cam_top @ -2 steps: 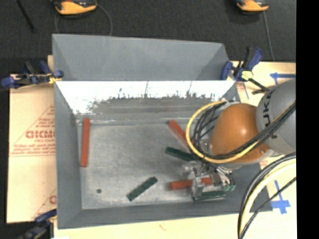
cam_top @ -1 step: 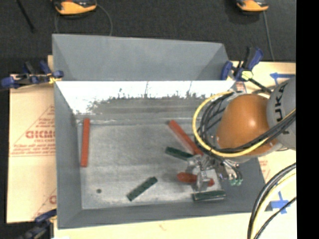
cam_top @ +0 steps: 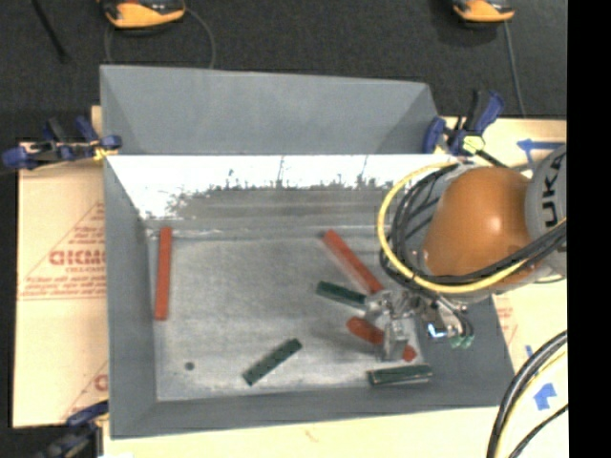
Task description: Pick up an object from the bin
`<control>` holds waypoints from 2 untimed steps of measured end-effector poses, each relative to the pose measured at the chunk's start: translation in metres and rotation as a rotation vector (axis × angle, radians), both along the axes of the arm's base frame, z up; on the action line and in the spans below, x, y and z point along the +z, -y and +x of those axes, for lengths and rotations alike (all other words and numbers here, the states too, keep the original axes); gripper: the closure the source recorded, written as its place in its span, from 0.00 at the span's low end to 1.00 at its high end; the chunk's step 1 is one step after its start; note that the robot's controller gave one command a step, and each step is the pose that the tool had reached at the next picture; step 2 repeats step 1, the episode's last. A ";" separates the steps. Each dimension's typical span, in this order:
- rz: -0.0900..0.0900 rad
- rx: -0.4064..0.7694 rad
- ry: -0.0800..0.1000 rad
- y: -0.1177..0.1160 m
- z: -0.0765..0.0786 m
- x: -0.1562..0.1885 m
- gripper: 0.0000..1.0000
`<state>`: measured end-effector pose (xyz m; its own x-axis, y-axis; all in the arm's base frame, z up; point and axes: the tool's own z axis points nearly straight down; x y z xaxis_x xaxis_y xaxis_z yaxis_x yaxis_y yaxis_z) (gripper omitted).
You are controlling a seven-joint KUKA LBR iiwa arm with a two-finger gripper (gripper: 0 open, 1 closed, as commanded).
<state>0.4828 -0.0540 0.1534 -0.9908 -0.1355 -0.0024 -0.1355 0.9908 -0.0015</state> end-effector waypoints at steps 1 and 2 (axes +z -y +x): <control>-0.001 -0.007 0.003 0.001 0.001 0.016 1.00; -0.001 -0.007 0.003 0.001 0.001 0.016 1.00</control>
Offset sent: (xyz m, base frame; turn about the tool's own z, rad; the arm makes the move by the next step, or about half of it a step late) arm -0.0001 0.0000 0.0153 0.0000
